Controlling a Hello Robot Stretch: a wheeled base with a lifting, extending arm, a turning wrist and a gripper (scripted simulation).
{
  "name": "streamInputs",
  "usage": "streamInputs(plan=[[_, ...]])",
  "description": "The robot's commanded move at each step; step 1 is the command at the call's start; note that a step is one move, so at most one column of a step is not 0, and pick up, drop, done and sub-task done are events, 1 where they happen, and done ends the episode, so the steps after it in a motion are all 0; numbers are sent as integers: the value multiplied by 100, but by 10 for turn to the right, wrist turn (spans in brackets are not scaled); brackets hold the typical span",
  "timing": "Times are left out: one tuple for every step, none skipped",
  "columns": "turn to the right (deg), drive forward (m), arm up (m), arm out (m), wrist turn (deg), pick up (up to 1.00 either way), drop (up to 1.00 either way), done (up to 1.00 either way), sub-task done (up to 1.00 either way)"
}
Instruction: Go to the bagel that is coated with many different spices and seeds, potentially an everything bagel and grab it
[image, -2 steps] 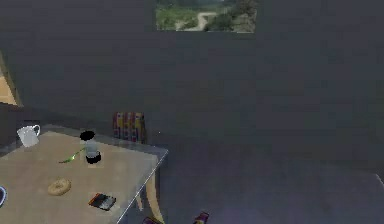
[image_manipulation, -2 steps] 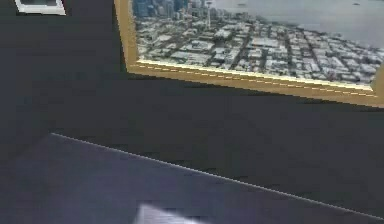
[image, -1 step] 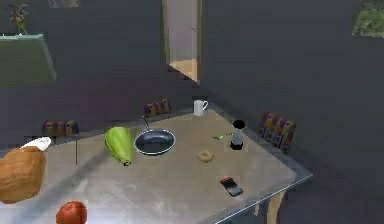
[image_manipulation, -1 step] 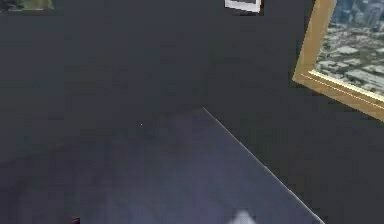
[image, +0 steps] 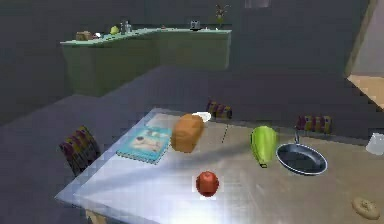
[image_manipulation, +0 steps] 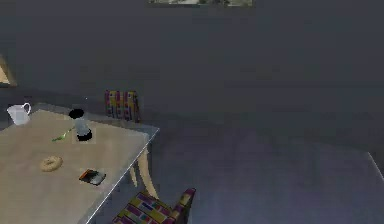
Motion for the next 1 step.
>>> streamInputs(plan=[[-360,0,0,0,0,0,0,0,0]])
